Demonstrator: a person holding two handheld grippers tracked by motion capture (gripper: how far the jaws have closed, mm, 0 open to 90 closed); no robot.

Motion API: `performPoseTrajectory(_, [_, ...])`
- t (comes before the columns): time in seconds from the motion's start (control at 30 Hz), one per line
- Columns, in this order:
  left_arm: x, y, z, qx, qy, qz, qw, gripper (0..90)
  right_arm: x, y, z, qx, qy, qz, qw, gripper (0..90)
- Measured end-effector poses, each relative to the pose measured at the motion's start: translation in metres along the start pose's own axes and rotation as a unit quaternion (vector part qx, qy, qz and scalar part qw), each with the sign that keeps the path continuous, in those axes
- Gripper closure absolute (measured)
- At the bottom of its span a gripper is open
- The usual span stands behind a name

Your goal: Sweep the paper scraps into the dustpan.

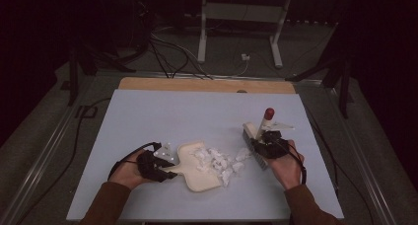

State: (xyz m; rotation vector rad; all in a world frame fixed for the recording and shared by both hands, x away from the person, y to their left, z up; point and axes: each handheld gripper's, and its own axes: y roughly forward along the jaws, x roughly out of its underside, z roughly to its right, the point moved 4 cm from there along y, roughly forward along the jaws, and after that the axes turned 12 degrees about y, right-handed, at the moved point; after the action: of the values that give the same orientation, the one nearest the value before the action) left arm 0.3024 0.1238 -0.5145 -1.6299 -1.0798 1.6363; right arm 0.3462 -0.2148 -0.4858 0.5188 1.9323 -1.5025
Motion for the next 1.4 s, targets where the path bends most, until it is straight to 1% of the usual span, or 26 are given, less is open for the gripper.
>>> performPoseTrajectory(0.2, [-0.003,0.001,0.003,0.001,0.003,-0.001,1.0,66.2,0.008,-0.003,-0.016,0.004,0.005,0.0,1.0,66.8])
performPoseTrajectory(0.3, [-0.004,0.002,0.003,0.002,0.0,0.001,1.0,66.2,0.009,-0.004,-0.022,-0.001,0.009,-0.002,1.0,66.8])
performPoseTrajectory(0.4, [-0.005,0.004,0.003,0.004,0.0,0.002,1.0,66.2,0.01,-0.003,-0.03,-0.013,0.013,-0.003,0.9998,66.9])
performPoseTrajectory(0.5, [-0.007,0.005,0.003,0.004,0.0,0.003,1.0,66.2,0.009,-0.001,-0.039,-0.014,0.012,-0.005,0.9998,66.9])
performPoseTrajectory(0.63, [-0.008,0.006,0.003,0.002,-0.001,0.003,1.0,66.2,0.008,0.002,-0.052,-0.034,0.016,-0.011,0.9992,67.0])
performPoseTrajectory(0.73, [-0.009,0.007,0.003,0.002,-0.001,0.005,1.0,66.2,0.008,0.004,-0.061,-0.033,0.008,-0.01,0.9994,67.0])
performPoseTrajectory(0.83, [-0.009,0.006,0.003,0.002,-0.002,0.006,1.0,66.3,0.008,0.005,-0.068,-0.042,0.009,-0.013,0.999,67.1])
performPoseTrajectory(1.07, [-0.01,0.008,0.004,-0.001,-0.007,0.008,0.9999,66.3,0.009,0.007,-0.081,-0.048,0.003,-0.015,0.9987,67.1])
performPoseTrajectory(1.17, [-0.01,0.009,0.003,-0.001,-0.005,0.007,1.0,66.3,0.009,0.008,-0.087,-0.055,0.002,-0.018,0.9983,67.2])
performPoseTrajectory(1.3, [-0.011,0.011,0.003,-0.003,-0.009,0.009,0.9999,66.3,0.009,0.009,-0.093,-0.058,-0.003,-0.02,0.9981,67.1])
performPoseTrajectory(1.4, [-0.011,0.012,0.003,-0.002,-0.011,0.011,0.9999,66.3,0.009,0.01,-0.097,-0.063,-0.002,-0.022,0.9977,67.2])
